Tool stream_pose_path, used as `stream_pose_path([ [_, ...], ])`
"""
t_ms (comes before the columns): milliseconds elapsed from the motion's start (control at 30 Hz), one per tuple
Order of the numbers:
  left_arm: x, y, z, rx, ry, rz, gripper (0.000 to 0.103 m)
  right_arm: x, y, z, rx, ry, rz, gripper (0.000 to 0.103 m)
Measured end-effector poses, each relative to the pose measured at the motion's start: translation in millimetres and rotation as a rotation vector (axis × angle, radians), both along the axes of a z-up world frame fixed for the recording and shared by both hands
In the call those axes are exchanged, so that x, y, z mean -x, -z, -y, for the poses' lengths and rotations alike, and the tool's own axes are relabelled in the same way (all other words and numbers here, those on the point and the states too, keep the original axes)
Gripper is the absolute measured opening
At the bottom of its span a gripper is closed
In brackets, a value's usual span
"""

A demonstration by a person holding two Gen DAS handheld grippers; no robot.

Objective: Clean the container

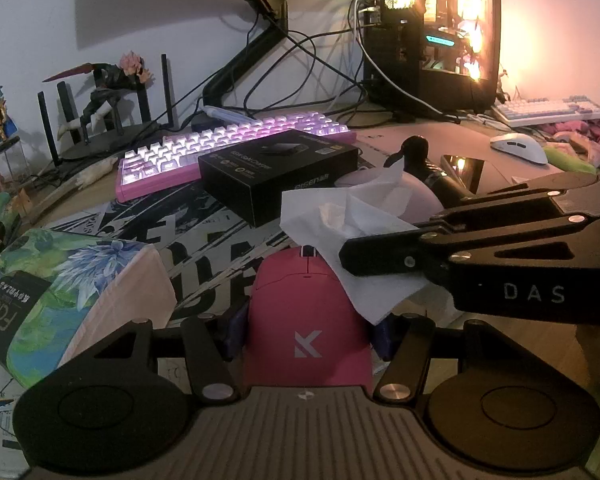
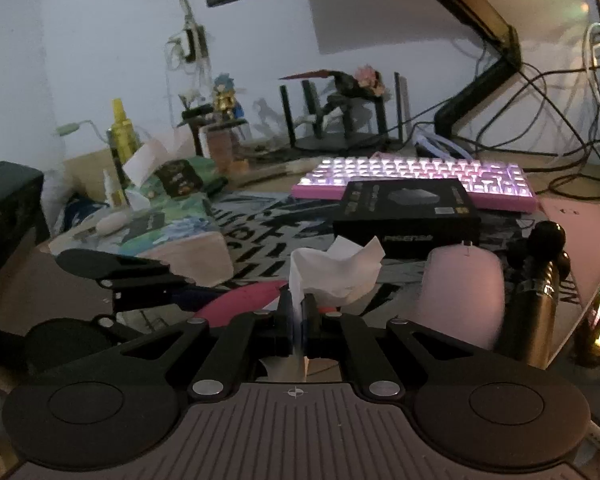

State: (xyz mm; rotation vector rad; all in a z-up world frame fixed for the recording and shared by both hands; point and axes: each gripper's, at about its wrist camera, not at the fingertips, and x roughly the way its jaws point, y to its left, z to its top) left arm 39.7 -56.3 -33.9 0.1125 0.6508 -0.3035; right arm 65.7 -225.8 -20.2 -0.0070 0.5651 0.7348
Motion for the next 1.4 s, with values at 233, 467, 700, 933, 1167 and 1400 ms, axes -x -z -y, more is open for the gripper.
stream_pose_path([
  [233, 0, 0, -1, 0.001, 0.0, 0.0, 0.059, 5, -5, -3, -0.012, -0.043, 0.011, 0.005],
  [467, -1, 0, -3, 0.0, 0.0, 0.0, 0.059, 3, -5, -5, -0.003, -0.031, 0.009, 0.005],
  [700, -2, 0, -4, -0.001, 0.0, 0.001, 0.059, -7, 0, -6, 0.031, 0.037, -0.012, 0.005],
  [933, -1, 0, -3, 0.0, 0.0, 0.0, 0.059, -8, 2, -7, 0.032, 0.046, -0.013, 0.005],
  [1167, -1, 0, -3, 0.0, 0.0, 0.0, 0.059, -2, -3, -10, 0.001, -0.007, 0.012, 0.005],
  [1400, -1, 0, -3, 0.0, 0.0, 0.0, 0.059, 3, -8, -13, -0.021, -0.051, 0.024, 0.005],
])
